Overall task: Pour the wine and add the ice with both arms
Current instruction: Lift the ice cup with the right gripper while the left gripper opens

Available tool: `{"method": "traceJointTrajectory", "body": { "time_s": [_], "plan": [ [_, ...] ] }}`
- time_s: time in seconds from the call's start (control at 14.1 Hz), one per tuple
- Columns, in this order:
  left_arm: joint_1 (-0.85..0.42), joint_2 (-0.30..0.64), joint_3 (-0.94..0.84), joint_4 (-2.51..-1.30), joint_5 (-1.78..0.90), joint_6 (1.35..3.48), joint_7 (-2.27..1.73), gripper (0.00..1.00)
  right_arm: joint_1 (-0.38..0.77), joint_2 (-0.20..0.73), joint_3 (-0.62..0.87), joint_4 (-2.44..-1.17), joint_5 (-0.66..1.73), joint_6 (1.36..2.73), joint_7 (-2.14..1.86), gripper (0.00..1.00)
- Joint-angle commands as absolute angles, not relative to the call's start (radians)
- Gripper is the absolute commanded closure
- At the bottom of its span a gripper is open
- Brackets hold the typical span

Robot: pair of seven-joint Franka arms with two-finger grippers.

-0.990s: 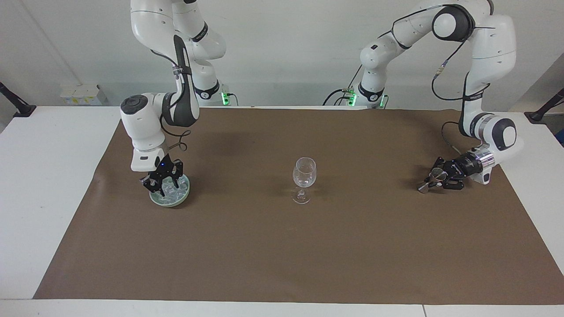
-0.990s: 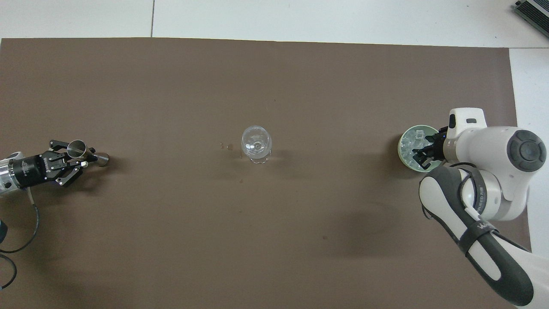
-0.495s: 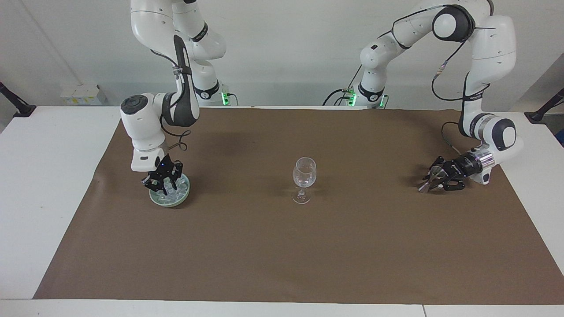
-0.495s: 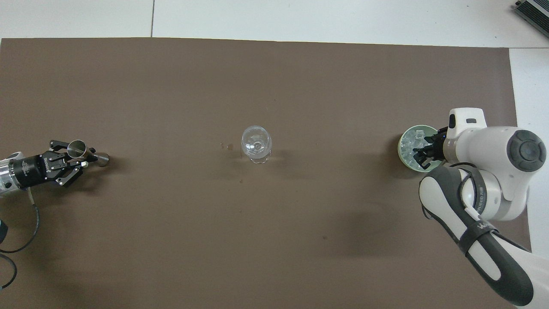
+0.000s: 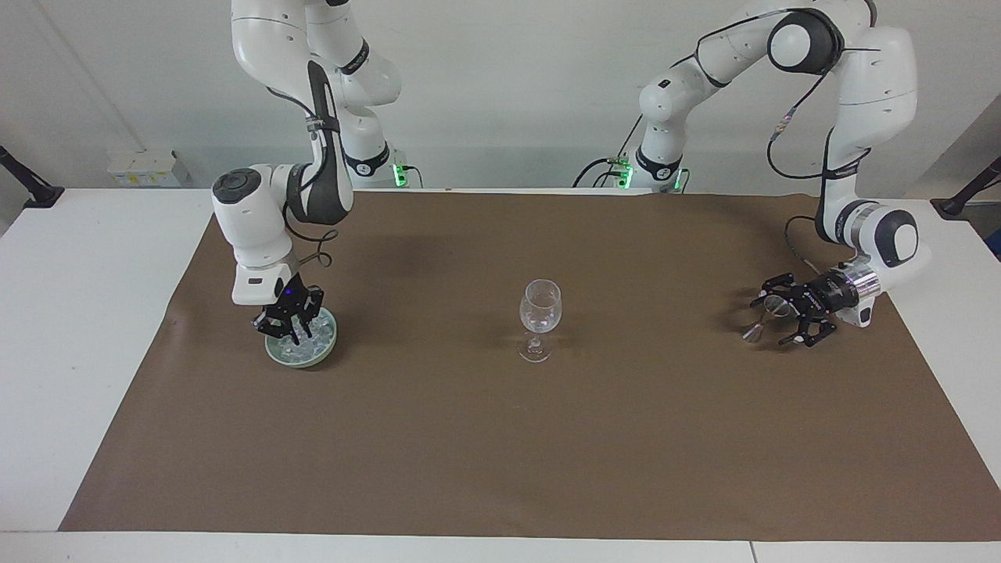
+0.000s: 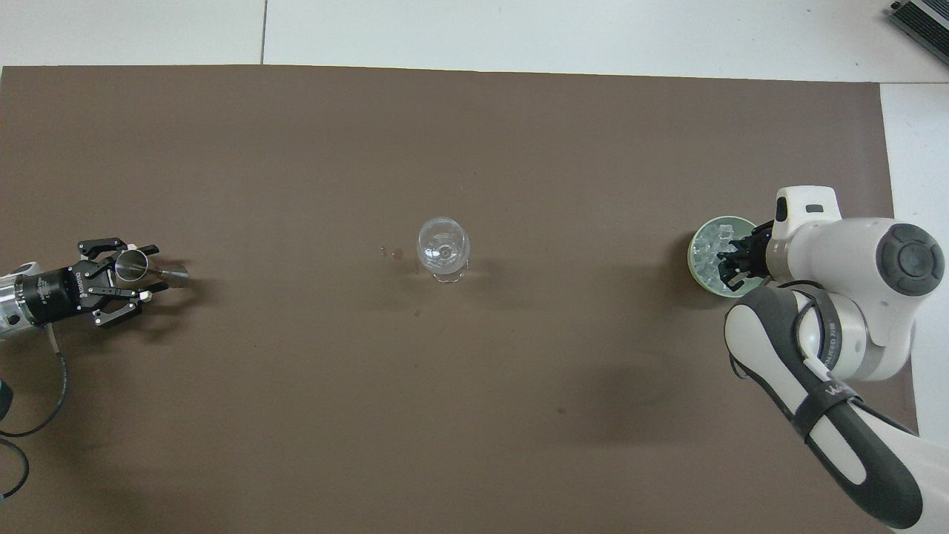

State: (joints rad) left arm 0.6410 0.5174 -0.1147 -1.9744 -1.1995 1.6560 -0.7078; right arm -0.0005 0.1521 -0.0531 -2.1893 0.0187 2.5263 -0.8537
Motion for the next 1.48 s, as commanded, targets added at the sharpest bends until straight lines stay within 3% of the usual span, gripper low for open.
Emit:
{"method": "traceJointTrajectory", "body": {
  "time_s": [0.0, 0.21, 0.42, 0.99, 1.41],
  "plan": [
    [0.66, 0.538, -0.121, -1.939, -1.169, 1.621, -0.73, 0.0, -0.008, 0.123, -0.048, -2.145, 0.028, 2.424, -0.812, 0.88],
    [0.663, 0.534, -0.121, -1.936, -1.166, 1.598, -0.735, 0.0, -0.006, 0.095, -0.043, -2.089, 0.028, 2.332, -0.708, 1.0],
    [0.666, 0.526, -0.12, -1.928, -1.146, 1.582, -0.749, 0.0, -0.006, 0.048, -0.034, -2.076, 0.028, 2.303, -0.519, 1.0],
    [0.695, 0.502, -0.115, -1.856, -1.062, 1.56, -0.77, 0.0, -0.009, 0.009, 0.076, -1.849, 0.029, 2.045, -0.062, 1.0],
    [0.654, 0.37, -0.117, -1.786, -0.939, 1.582, -0.772, 0.0, -0.009, 0.02, 0.265, -1.799, 0.048, 2.078, 0.346, 1.0]
  ]
}}
